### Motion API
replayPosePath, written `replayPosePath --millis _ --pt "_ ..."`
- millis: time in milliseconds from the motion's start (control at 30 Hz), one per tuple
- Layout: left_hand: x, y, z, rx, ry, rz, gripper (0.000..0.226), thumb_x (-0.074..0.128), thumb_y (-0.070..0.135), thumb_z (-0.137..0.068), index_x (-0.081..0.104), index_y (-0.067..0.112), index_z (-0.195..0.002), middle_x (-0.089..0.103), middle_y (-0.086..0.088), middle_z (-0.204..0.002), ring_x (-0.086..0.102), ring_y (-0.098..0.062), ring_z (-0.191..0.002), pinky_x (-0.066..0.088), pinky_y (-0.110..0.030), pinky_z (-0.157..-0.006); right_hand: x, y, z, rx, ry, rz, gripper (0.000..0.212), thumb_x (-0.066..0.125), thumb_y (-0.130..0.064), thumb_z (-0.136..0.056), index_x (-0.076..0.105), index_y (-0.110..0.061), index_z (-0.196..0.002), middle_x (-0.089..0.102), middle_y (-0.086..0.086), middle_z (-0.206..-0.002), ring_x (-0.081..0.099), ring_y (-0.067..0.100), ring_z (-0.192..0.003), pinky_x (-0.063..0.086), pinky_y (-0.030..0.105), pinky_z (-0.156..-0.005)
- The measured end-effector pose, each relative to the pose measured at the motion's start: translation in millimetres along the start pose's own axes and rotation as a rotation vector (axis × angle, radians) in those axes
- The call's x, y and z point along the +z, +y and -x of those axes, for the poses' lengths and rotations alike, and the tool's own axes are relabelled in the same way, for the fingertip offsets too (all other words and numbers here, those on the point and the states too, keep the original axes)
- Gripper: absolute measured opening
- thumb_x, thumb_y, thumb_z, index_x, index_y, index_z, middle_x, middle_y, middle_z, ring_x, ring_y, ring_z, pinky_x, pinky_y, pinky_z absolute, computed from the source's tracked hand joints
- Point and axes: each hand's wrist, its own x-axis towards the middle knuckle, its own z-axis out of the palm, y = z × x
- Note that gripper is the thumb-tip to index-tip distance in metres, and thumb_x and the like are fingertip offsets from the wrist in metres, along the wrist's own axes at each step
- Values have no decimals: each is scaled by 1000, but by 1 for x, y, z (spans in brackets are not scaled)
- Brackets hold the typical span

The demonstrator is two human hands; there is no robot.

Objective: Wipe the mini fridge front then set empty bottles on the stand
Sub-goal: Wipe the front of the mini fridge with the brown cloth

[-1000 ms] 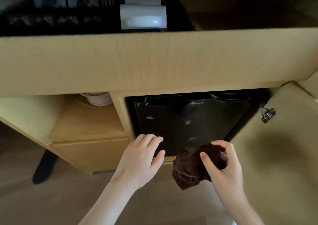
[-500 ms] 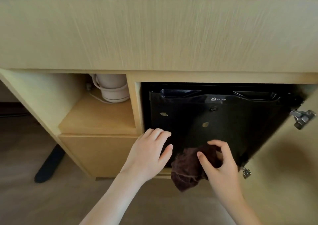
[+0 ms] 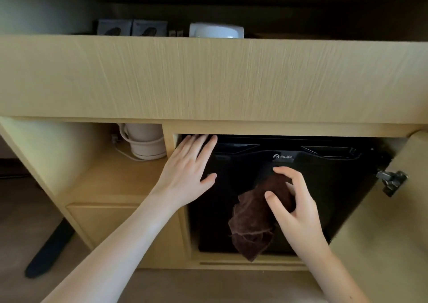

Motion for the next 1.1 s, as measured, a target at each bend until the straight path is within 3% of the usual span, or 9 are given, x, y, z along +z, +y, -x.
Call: replayPosePath --millis 200,300,500,567,633,767,900,1000,1100 --pt "14 -8 -5 62 75 -91 80 75 37 -82 43 4 -148 46 -14 -151 43 -28 -141 20 -40 -117 23 8 -33 -90 155 -101 53 65 -5 -96 43 -47 -120 68 -20 -103 70 4 -95 59 19 -76" --pt "13 -11 -4 87 97 -116 83 78 34 -79 43 5 -148 45 -12 -152 43 -26 -141 20 -41 -116 40 15 -28 -118 253 -117 50 65 -6 -96 41 -44 -116 68 -13 -101 71 11 -91 61 27 -75" --pt "17 -15 -4 111 125 -116 81 75 31 -82 39 6 -151 41 -11 -155 38 -24 -144 21 -39 -117 67 28 -27 -73 519 -59 39 68 -24 -95 48 -51 -113 63 -14 -100 66 10 -96 58 33 -80" --pt "25 -18 -3 139 157 -149 79 73 31 -85 38 4 -151 40 -13 -155 38 -27 -144 23 -38 -119 78 33 -30 -46 642 27 33 67 -37 -93 49 -50 -117 56 -22 -103 60 12 -96 53 32 -79" --pt "35 -22 -2 187 222 -196 73 65 31 -91 36 3 -151 39 -15 -156 36 -28 -144 21 -40 -123 86 40 -36 -89 720 133 29 64 -47 -92 50 -46 -117 51 -28 -101 54 16 -93 49 31 -78" --pt "56 -37 1 182 386 -237 67 46 42 -99 29 11 -156 37 -9 -158 33 -23 -146 9 -37 -126 95 49 -52 -215 871 189 42 74 -42 -84 55 -24 -118 36 -4 -110 47 11 -89 44 14 -77" --pt "66 -42 3 146 470 -242 68 42 46 -101 24 12 -157 39 -4 -158 34 -18 -145 5 -33 -125 99 56 -60 -299 963 181 51 80 -35 -82 55 -14 -122 46 0 -109 48 -5 -95 41 4 -80" --pt "69 -43 3 165 483 -234 68 43 46 -101 25 12 -157 38 -2 -158 33 -17 -145 3 -32 -125 104 60 -65 -367 986 173 52 80 -31 -85 58 -4 -123 52 4 -108 48 -3 -99 41 11 -86" --pt "70 -45 1 184 517 -269 71 49 46 -99 26 12 -157 39 -2 -158 34 -17 -144 5 -32 -125 122 67 -64 -557 876 324 43 82 -21 -84 65 4 -114 59 16 -103 54 13 -98 50 22 -83"
